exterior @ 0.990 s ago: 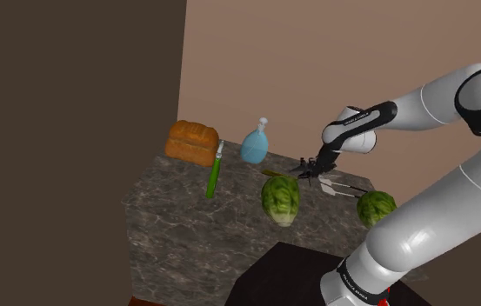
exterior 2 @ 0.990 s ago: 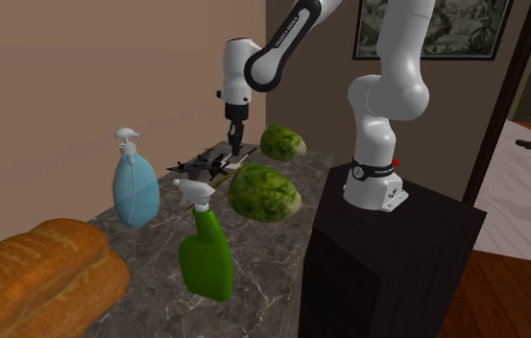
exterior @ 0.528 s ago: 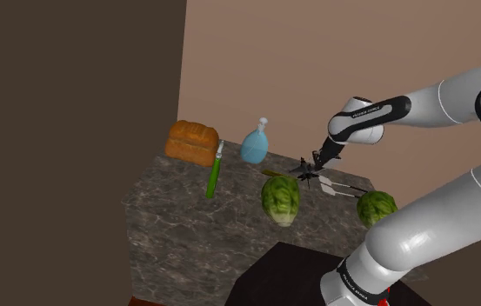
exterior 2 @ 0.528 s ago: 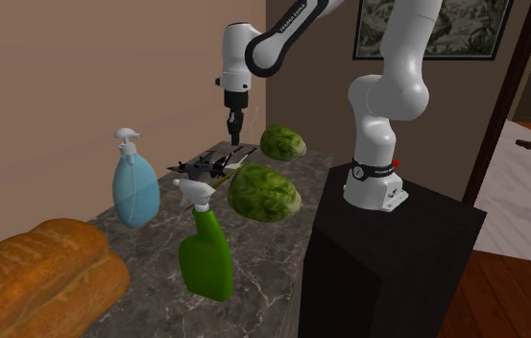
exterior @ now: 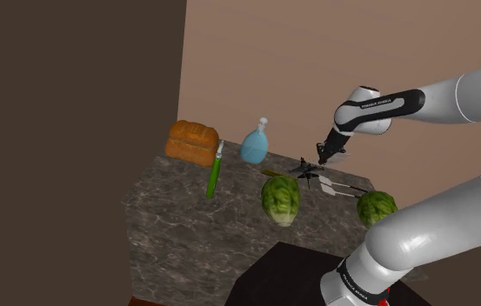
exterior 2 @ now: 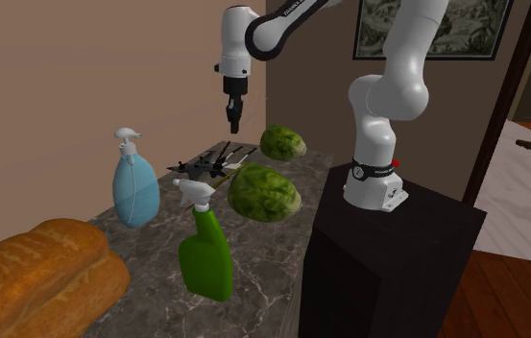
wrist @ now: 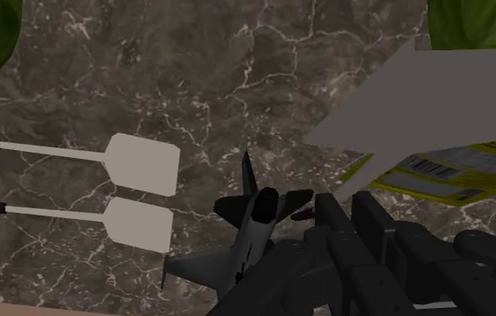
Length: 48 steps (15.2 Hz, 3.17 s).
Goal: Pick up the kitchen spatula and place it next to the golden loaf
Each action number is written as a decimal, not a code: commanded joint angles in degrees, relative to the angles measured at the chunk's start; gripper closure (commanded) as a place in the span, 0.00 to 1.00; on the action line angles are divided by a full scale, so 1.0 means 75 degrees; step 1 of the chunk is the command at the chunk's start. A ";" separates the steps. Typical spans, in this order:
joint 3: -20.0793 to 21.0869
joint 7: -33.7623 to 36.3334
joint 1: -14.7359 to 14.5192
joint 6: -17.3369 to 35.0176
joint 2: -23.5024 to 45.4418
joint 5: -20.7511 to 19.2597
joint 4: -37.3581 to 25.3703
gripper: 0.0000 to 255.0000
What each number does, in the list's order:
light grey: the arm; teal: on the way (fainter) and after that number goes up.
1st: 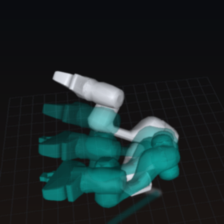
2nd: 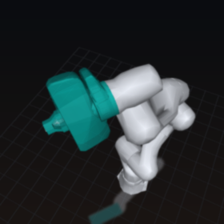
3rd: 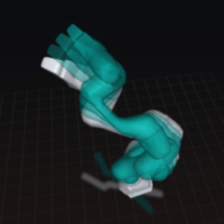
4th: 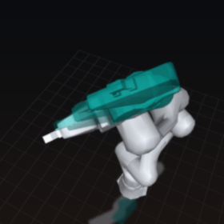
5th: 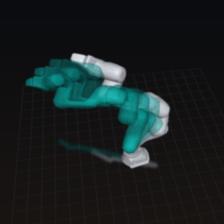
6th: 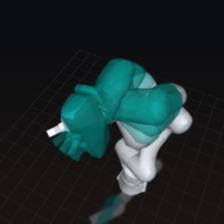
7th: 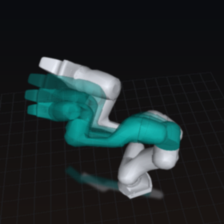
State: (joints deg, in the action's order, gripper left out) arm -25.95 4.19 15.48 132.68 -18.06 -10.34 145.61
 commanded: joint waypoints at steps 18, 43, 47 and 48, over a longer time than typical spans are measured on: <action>0.1457 0.1864 -0.0888 -0.0959 0.0171 0.0524 -0.0990 1.00; 0.3160 0.4719 -0.2392 -0.1007 0.3437 0.1048 -0.4159 1.00; 0.3159 0.4732 -0.2390 -0.0629 0.3618 0.1045 -0.3961 1.00; 0.3158 0.4735 -0.2389 -0.0535 0.3667 0.1045 -0.3916 1.00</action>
State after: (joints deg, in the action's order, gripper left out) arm -2.30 39.57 -2.38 127.86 9.08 -2.48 115.83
